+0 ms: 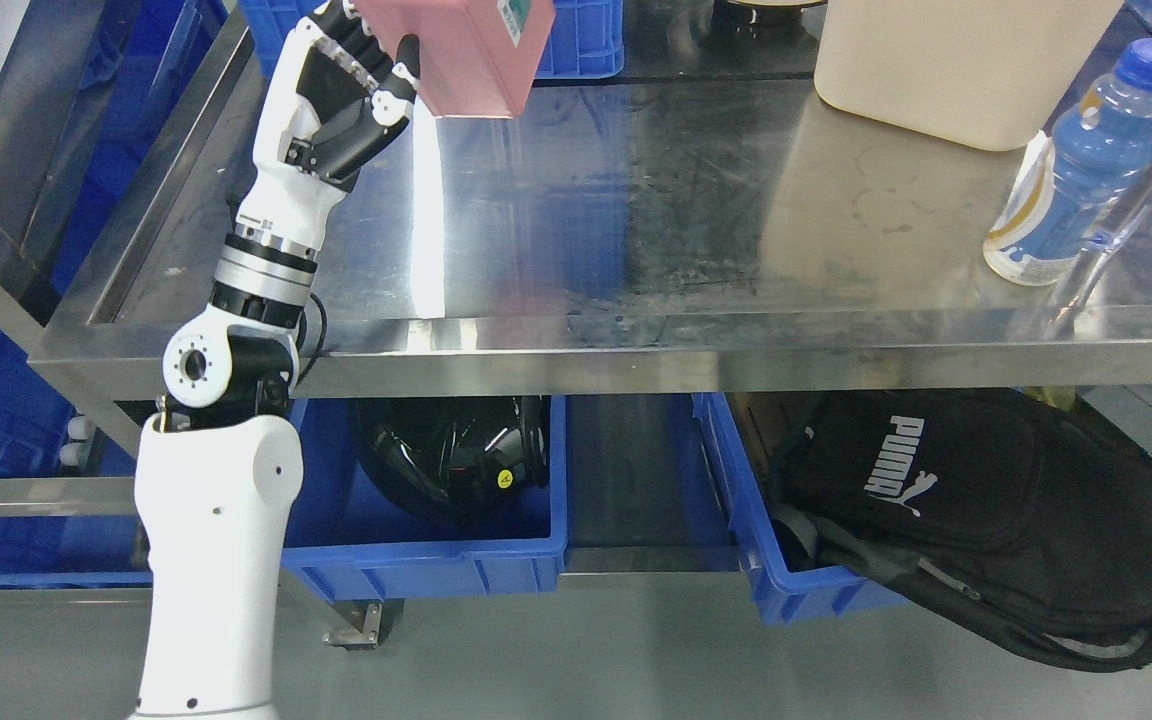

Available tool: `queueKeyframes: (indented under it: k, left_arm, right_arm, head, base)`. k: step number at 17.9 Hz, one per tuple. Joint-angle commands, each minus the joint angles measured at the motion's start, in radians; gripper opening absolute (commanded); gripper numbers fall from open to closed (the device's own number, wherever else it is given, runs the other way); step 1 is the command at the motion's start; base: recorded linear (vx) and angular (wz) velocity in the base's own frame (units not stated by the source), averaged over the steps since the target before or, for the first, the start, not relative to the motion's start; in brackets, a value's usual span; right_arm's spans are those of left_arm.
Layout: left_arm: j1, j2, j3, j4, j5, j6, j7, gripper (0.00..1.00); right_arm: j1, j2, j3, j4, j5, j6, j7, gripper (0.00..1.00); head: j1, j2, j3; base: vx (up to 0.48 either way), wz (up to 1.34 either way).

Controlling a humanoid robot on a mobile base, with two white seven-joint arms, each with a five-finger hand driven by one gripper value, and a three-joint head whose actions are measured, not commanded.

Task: Place storage box into left shelf container
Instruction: 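Raise the pink box up and pull it back off the table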

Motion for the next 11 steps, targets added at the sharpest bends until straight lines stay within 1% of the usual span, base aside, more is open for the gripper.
queueKeyframes:
  k: [1, 3, 7, 11]
  left_arm:
    - [0.237, 0.011, -0.259, -0.311, 0.031, -0.087, 0.079, 0.03]
    - [0.283, 0.011, -0.279, -0.311, 0.031, -0.121, 0.074, 0.03]
    - [0.304, 0.011, -0.279, -0.311, 0.031, -0.158, 0.073, 0.03]
    - [0.34, 0.011, -0.322, -0.311, 0.031, -0.164, 0.071, 0.03]
  right_arm:
    - [0.009, -0.017, -0.005, -0.017, 0.002, 0.0, 0.0, 1.0]
    - [0.009, -0.017, -0.005, -0.017, 0.002, 0.0, 0.0, 1.0]
    - [0.009, -0.017, -0.005, -0.017, 0.002, 0.0, 0.0, 1.0]
    - [0.009, -0.017, -0.005, -0.017, 0.002, 0.0, 0.0, 1.0]
  head:
    - [0.0, 0.0, 0.0]
    - [0.0, 0.0, 0.0]
    - [0.0, 0.0, 0.0]
    - [0.0, 0.0, 0.0]
  base:
    - [0.008, 0.06]
    - [0.021, 0.15]
    - [0.02, 0.35]
    - [0.0, 0.44]
